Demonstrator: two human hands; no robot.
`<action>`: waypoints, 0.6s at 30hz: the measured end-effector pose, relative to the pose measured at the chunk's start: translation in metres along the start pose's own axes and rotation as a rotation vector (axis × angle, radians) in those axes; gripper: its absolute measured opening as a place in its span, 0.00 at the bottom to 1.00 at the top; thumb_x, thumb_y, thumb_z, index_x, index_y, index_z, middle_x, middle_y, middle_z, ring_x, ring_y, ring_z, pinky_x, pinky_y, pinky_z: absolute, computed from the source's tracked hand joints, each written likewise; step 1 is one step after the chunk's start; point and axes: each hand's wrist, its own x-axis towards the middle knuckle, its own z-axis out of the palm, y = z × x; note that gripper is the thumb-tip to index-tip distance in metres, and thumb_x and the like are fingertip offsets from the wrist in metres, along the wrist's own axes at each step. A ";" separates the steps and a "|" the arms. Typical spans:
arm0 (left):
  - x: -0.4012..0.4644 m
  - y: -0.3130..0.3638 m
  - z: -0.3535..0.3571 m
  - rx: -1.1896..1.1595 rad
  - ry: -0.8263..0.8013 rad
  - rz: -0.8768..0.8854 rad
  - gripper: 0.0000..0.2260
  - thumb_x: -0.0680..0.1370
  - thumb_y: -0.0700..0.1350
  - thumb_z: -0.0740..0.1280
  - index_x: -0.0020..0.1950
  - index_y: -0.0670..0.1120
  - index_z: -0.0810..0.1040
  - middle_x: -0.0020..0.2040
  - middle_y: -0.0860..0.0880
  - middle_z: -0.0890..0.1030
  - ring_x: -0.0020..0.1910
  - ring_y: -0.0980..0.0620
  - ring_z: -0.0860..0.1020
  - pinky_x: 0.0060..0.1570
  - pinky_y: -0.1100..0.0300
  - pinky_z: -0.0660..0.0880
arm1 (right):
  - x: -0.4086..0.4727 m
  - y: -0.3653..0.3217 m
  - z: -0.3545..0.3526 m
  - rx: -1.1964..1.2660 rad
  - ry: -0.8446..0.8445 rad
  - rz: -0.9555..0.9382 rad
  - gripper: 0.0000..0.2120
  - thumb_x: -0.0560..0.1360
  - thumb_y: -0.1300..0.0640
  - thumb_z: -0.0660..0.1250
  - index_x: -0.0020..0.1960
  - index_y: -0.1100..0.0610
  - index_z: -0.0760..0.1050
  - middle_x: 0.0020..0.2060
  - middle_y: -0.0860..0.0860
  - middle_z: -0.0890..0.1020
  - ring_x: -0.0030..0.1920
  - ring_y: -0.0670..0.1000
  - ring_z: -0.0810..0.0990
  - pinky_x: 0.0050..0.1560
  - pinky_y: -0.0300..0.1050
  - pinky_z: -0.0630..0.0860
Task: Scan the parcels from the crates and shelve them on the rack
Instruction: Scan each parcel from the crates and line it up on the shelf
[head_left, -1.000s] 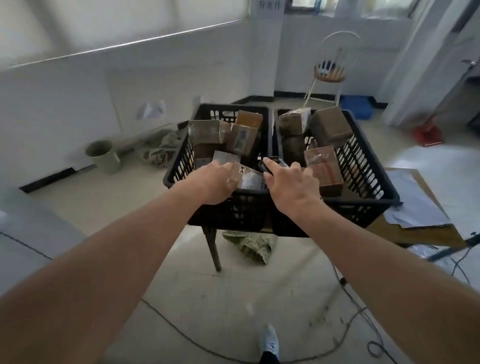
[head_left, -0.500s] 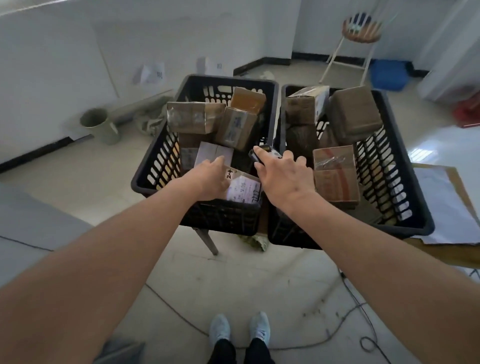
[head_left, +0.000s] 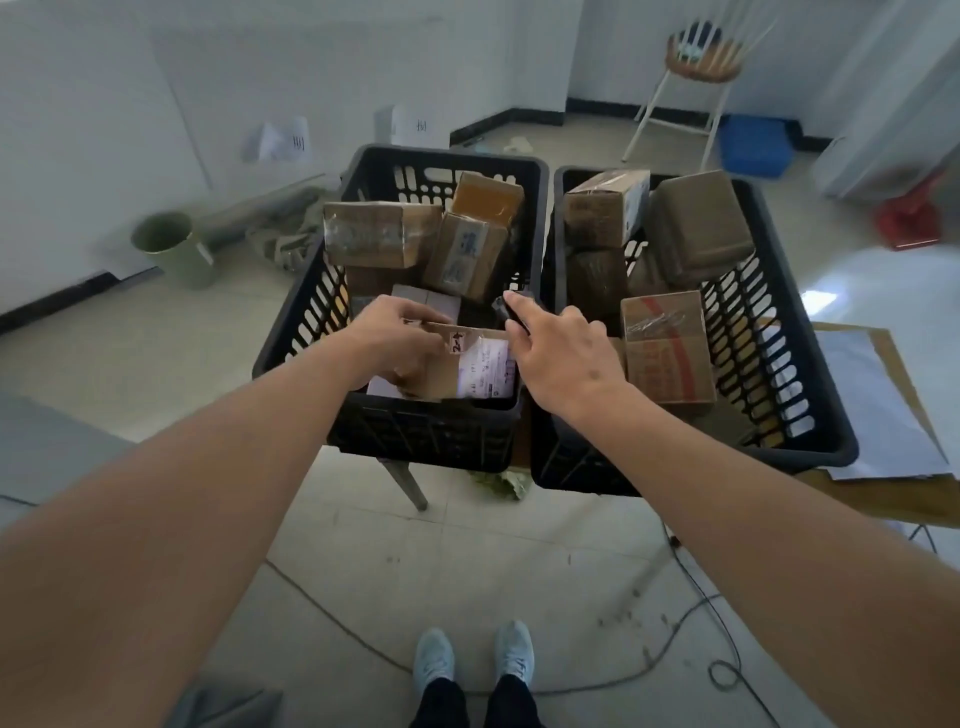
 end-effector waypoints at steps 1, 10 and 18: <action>-0.004 0.003 -0.006 -0.035 0.015 0.009 0.13 0.77 0.42 0.77 0.58 0.57 0.86 0.62 0.46 0.80 0.62 0.42 0.78 0.50 0.39 0.86 | 0.001 -0.001 -0.004 0.047 -0.008 0.004 0.24 0.87 0.39 0.49 0.83 0.35 0.56 0.65 0.61 0.76 0.61 0.67 0.75 0.60 0.61 0.74; -0.046 0.041 -0.058 -0.257 0.176 0.218 0.19 0.77 0.37 0.77 0.66 0.51 0.84 0.59 0.43 0.81 0.56 0.41 0.83 0.47 0.47 0.87 | -0.009 -0.030 -0.065 0.217 -0.001 -0.118 0.24 0.86 0.41 0.55 0.81 0.39 0.64 0.65 0.57 0.82 0.61 0.63 0.80 0.62 0.59 0.78; -0.076 0.065 -0.093 -0.406 0.234 0.395 0.21 0.76 0.34 0.77 0.67 0.48 0.83 0.65 0.39 0.78 0.58 0.41 0.84 0.49 0.47 0.86 | -0.021 -0.051 -0.112 0.153 0.006 -0.212 0.24 0.86 0.42 0.55 0.81 0.36 0.63 0.67 0.53 0.81 0.54 0.57 0.81 0.56 0.56 0.80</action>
